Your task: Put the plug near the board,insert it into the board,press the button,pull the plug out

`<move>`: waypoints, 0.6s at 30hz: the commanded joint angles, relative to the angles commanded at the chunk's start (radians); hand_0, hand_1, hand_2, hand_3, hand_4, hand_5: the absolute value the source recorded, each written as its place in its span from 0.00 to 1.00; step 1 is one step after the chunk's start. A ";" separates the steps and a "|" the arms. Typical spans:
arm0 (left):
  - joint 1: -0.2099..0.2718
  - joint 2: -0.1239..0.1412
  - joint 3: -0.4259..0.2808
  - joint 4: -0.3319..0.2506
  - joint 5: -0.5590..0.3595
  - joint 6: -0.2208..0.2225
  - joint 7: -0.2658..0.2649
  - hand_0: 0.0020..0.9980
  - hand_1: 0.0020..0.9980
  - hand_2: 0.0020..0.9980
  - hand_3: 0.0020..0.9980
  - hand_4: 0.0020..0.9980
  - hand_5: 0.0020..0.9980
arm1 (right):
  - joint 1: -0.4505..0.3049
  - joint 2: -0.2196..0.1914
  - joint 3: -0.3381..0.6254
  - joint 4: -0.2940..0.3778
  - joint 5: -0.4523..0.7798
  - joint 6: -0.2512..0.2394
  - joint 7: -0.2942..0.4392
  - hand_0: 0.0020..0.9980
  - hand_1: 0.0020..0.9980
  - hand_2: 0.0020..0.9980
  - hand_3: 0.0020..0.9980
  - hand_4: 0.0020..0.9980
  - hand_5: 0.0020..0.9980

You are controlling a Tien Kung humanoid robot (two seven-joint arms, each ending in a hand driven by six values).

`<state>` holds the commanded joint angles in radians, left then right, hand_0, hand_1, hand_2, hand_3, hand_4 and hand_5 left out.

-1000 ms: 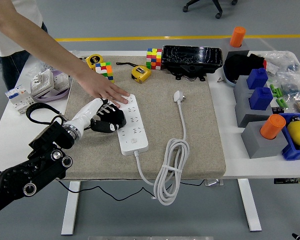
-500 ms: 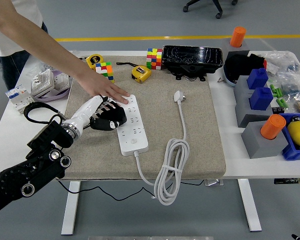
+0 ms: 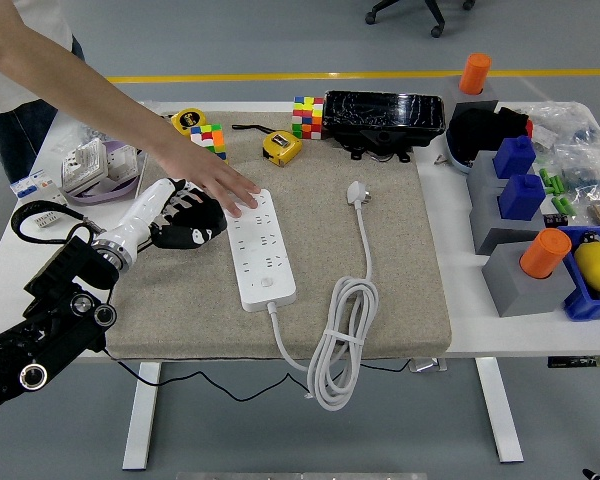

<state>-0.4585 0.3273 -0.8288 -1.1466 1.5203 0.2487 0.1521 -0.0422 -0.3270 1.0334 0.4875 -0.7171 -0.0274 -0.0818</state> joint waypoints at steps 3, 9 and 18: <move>0.003 -0.004 0.009 0.028 -0.011 0.002 -0.007 0.34 0.43 0.44 0.54 0.64 0.00 | 0.001 0.001 -0.001 0.001 0.001 0.000 0.001 0.67 0.67 0.67 0.56 0.92 0.51; 0.004 -0.010 0.028 0.061 -0.023 0.007 -0.016 0.44 0.51 0.54 0.57 0.67 0.00 | 0.004 0.000 -0.004 0.001 0.002 0.000 0.000 0.67 0.68 0.67 0.56 0.92 0.51; 0.006 -0.003 0.021 0.070 0.012 -0.010 0.011 0.75 0.83 0.83 0.86 0.97 0.14 | 0.003 -0.003 -0.005 0.001 0.002 0.000 0.000 0.67 0.68 0.67 0.56 0.92 0.51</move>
<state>-0.4520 0.3248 -0.8074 -1.0764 1.5327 0.2382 0.1635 -0.0397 -0.3303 1.0289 0.4886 -0.7154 -0.0275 -0.0821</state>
